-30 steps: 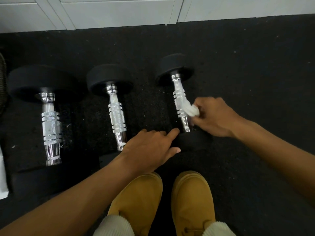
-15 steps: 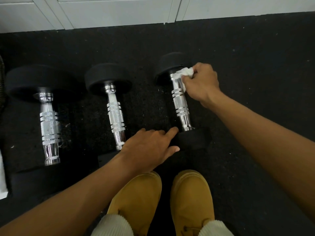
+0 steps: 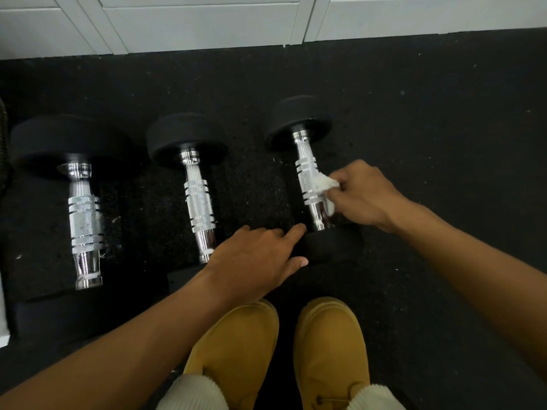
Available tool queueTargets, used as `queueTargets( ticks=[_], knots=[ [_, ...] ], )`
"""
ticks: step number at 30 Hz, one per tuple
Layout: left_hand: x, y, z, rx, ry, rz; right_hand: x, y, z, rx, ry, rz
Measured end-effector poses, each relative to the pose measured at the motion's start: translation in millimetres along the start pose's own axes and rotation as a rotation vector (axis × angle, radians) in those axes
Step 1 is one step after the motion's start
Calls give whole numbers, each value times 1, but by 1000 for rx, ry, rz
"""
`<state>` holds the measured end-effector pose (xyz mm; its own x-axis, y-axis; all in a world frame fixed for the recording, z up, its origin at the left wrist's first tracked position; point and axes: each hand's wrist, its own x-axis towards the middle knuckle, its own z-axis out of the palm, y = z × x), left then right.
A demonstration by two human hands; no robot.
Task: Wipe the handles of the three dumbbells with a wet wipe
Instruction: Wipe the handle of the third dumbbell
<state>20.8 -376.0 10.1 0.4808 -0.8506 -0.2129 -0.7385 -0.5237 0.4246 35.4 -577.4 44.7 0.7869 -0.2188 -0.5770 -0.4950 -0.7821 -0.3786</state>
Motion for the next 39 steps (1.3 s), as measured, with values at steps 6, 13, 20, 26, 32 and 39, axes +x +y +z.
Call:
queueTargets(
  ticks=[6,13,20,26,32,39],
  knots=[
    [1,0,2,8,-1,8,48,-29,-10,294,368,78],
    [1,-2,5,15,22,22,-4,-3,6,26,75,3],
    [1,-1,3,-3,18,9,0,12,-5,56,-148,49],
    [1,0,3,16,23,16,43,-6,-4,585,115,177],
    [1,0,2,9,20,22,50,-21,-3,420,346,74],
    [-1,-1,1,-4,23,17,-29,13,2,-44,-34,-99]
  ],
)
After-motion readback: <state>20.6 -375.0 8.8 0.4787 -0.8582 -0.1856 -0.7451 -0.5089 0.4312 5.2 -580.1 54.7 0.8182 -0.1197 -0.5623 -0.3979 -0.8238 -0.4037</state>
